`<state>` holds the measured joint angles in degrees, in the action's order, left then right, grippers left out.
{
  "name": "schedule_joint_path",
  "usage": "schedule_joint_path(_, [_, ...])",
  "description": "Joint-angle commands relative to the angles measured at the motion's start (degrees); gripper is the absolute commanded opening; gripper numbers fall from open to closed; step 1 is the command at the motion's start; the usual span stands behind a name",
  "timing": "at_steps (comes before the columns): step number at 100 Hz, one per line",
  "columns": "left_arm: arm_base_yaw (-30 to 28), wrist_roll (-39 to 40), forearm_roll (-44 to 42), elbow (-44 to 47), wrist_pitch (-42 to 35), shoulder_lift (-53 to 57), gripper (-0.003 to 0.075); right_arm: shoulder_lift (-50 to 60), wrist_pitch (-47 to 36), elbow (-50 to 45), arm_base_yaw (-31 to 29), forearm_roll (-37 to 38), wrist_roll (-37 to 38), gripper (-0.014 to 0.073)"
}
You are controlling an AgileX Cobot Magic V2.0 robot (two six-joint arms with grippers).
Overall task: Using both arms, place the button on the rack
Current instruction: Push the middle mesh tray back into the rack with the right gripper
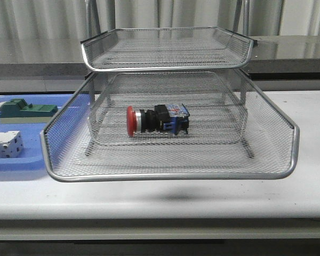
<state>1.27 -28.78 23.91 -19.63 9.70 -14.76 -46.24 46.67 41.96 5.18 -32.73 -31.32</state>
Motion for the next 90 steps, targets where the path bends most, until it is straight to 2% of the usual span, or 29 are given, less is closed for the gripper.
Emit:
schedule_joint_path(1, [-0.12, 0.66, 0.82, -1.42, -4.42, -0.44, -0.002, -4.08, -2.88, 1.79, 0.83, -9.2, -10.16, -0.0069])
schedule_joint_path(18, [-0.12, 0.66, 0.82, -1.42, -4.42, -0.44, -0.002, -10.44, -1.21, 1.79, 5.82, -14.66, -22.1, -0.0069])
schedule_joint_path(46, [-0.12, 0.66, 0.82, -1.42, -4.42, -0.44, -0.002, -18.24, -1.05, 1.79, 16.28, -13.9, -29.42, -0.0069])
schedule_joint_path(63, [-0.12, 0.66, 0.82, -1.42, -4.42, -0.44, -0.002, -22.35, -1.99, 1.79, 21.18, -12.31, -31.33, -0.0069])
schedule_joint_path(90, [-0.12, 0.66, 0.82, -1.42, -4.42, -0.44, -0.002, -28.69, -7.26, 1.79, 27.41, -5.78, -31.33, -0.0069])
